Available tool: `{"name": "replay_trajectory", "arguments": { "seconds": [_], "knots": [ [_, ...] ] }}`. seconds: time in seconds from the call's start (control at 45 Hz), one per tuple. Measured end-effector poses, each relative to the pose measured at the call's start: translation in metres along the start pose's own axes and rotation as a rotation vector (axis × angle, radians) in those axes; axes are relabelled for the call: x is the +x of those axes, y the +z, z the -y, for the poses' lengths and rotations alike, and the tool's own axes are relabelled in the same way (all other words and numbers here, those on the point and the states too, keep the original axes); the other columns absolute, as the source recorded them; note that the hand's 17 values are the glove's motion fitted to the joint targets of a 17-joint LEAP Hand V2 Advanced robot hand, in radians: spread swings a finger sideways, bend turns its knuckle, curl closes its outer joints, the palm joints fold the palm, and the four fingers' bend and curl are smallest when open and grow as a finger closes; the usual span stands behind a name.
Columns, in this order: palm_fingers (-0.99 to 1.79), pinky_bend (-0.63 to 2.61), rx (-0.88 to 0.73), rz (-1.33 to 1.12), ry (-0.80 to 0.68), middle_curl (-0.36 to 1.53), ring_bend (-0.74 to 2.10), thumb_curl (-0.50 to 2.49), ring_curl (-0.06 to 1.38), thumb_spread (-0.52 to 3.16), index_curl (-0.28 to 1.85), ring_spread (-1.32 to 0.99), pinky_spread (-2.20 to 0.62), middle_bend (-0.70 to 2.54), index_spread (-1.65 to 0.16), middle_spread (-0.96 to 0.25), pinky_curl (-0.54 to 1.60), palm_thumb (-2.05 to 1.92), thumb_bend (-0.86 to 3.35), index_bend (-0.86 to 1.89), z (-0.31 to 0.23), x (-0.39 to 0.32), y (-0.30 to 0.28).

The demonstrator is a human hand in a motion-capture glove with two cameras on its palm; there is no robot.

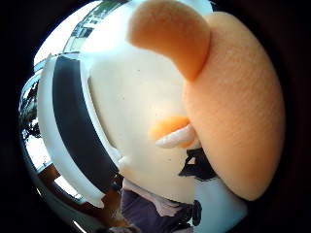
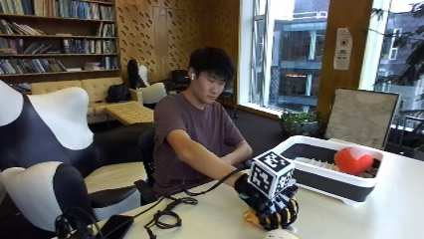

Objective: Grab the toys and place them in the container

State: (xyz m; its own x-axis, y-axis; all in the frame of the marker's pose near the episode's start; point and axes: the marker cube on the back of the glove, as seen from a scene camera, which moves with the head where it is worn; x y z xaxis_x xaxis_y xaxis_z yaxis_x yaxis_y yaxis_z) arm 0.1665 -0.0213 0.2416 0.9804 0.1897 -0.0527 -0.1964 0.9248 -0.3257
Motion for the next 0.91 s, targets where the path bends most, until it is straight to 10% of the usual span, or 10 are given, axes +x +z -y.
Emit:
{"name": "replay_trajectory", "arguments": {
  "seconds": [0.2,0.422,0.911],
  "knots": [
    [0.96,1.13,0.166,0.142,-0.023,0.39,1.11,0.6,0.49,1.13,0.23,-0.3,-0.28,0.55,-0.31,-0.19,0.37,0.64,0.22,0.32,0.007,0.002,-0.019],
    [0.84,1.15,0.272,0.099,-0.05,0.44,1.21,0.71,0.6,0.98,0.36,-0.4,-0.34,0.53,-0.36,-0.4,0.44,0.72,0.24,0.53,-0.016,-0.034,-0.137],
    [0.93,1.14,0.395,0.011,-0.249,0.72,1.29,0.93,0.68,0.55,0.61,-0.42,-0.37,0.97,-0.44,-0.38,0.5,0.69,0.16,0.72,-0.041,-0.215,-0.267]
  ]
}}
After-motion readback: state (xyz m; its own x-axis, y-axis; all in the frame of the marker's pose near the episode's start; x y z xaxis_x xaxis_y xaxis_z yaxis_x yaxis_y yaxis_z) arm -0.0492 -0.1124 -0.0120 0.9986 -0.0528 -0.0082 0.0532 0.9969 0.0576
